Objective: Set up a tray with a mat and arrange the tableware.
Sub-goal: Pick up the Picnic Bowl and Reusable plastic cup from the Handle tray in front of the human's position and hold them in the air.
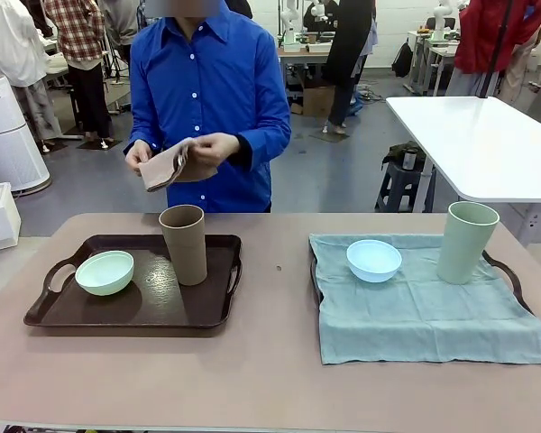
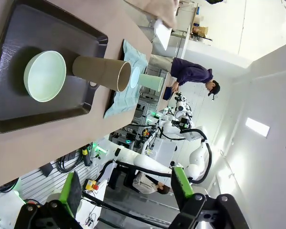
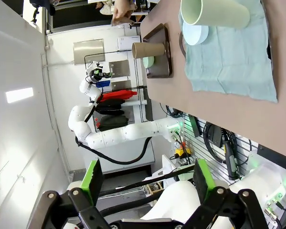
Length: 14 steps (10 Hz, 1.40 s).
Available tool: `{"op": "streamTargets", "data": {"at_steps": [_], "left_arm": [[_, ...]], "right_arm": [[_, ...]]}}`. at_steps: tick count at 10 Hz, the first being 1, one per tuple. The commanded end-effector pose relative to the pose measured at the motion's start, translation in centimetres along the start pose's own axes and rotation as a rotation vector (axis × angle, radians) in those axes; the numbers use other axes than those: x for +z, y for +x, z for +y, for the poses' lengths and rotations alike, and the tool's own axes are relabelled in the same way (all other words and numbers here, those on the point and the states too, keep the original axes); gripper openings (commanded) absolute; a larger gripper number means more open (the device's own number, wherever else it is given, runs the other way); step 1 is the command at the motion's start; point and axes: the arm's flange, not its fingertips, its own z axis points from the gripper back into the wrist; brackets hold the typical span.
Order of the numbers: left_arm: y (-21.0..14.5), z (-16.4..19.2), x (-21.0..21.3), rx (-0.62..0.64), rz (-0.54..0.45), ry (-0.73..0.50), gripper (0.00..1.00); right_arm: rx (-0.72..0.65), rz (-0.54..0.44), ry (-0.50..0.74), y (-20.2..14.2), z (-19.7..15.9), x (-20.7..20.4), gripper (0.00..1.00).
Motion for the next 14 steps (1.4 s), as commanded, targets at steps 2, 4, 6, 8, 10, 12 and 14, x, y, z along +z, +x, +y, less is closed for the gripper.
{"op": "streamTargets", "data": {"at_steps": [2, 4, 6, 8, 10, 12, 14], "left_arm": [[-0.4, -2.9, -2.1, -0.09, -0.004, 0.169, 1.0], [-0.5, -4.7, -2.7, -0.129, 0.012, 0.281, 1.0], [-1.6, -5.7, -3.0, -0.162, 0.029, 0.448, 1.0], [-3.3, -8.2, -3.7, -0.206, -0.015, 0.661, 1.0], [-5.5, -11.3, -5.0, -0.287, -0.082, 0.78, 1.0], [-8.1, -13.6, -7.4, -0.392, -0.117, 0.799, 1.0], [-11.3, -15.8, -11.1, -0.474, -0.159, 0.794, 1.0]], "right_arm": [[0.22, 0.026, -0.118, 1.8, 5.4, -3.4, 1.0], [0.374, 0.072, -0.237, 3.2, 10.8, -8.2, 1.0], [0.572, 0.119, -0.359, 3.4, 15.6, -13.8, 1.0], [0.825, 0.164, -0.411, 2.3, 19.5, -20.9, 1.0], [1.027, 0.253, -0.376, 0.2, 21.7, -27.9, 1.0], [1.106, 0.344, -0.282, -0.9, 21.5, -33.8, 1.0], [1.152, 0.351, -0.332, -0.6, 19.7, -41.5, 1.0]]}}
